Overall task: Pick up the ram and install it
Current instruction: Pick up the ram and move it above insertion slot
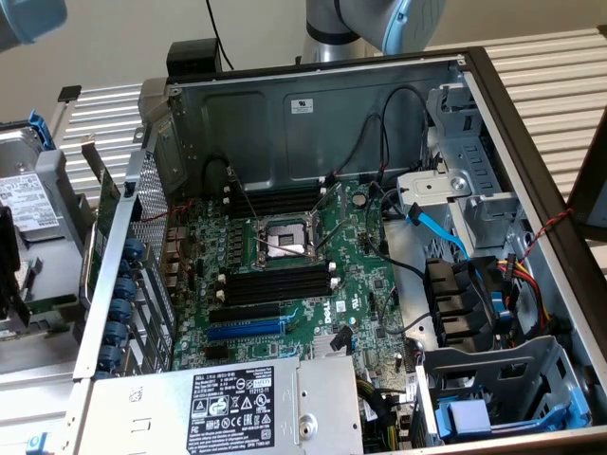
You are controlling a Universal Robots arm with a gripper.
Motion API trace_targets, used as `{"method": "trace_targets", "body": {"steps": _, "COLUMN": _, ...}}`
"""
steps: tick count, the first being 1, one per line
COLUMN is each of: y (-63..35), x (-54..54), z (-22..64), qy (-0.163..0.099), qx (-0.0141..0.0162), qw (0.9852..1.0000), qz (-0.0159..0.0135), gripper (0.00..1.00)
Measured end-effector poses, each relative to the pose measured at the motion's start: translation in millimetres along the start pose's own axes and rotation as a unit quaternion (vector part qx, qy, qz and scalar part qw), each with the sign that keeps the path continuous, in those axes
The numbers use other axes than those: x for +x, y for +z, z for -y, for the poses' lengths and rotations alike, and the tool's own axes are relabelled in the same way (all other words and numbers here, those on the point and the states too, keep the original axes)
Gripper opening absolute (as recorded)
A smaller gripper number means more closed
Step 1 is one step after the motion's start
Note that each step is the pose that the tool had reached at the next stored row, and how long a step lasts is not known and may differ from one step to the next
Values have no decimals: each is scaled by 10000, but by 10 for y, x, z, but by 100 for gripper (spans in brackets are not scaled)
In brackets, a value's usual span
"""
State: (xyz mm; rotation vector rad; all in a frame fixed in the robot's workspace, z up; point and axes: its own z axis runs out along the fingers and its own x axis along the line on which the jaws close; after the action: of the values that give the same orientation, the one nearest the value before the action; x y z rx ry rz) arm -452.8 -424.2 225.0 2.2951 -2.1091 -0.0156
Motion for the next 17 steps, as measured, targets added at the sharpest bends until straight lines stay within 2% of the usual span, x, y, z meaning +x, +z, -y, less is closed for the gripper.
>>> {"method": "trace_targets", "body": {"steps": 7, "y": -223, "x": 2, "z": -5, "qy": 38, "qx": 0, "qw": 10000, "qz": -3, "gripper": 13}}
{"method": "trace_targets", "body": {"steps": 12, "y": -444, "x": 4, "z": -8, "qy": 44, "qx": 0, "qw": 10000, "qz": -8, "gripper": 13}}
{"method": "trace_targets", "body": {"steps": 17, "y": -676, "x": 16, "z": 102, "qy": 43, "qx": 0, "qw": 10000, "qz": -9, "gripper": 13}}
